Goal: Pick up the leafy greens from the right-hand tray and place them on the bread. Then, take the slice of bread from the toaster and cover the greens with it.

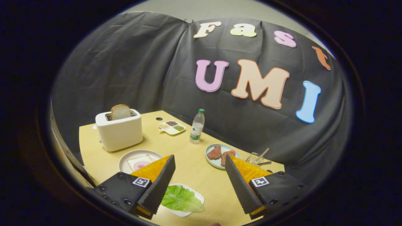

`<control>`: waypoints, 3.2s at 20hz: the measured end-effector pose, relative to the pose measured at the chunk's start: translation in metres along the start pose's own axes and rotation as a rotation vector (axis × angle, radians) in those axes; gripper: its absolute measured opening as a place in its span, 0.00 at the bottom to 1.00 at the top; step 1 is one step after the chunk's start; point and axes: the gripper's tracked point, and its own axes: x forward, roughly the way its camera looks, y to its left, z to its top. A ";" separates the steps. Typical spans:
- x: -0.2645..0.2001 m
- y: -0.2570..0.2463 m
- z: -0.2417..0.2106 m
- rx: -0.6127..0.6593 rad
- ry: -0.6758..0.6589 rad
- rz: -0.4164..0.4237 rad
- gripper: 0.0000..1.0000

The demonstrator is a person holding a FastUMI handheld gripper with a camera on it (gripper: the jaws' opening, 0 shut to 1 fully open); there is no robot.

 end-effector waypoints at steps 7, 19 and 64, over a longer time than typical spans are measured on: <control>0.022 0.016 -0.056 -0.018 0.150 0.137 1.00; 0.046 0.039 -0.147 -0.022 0.377 0.274 1.00; 0.038 0.080 -0.138 0.121 0.468 0.152 0.03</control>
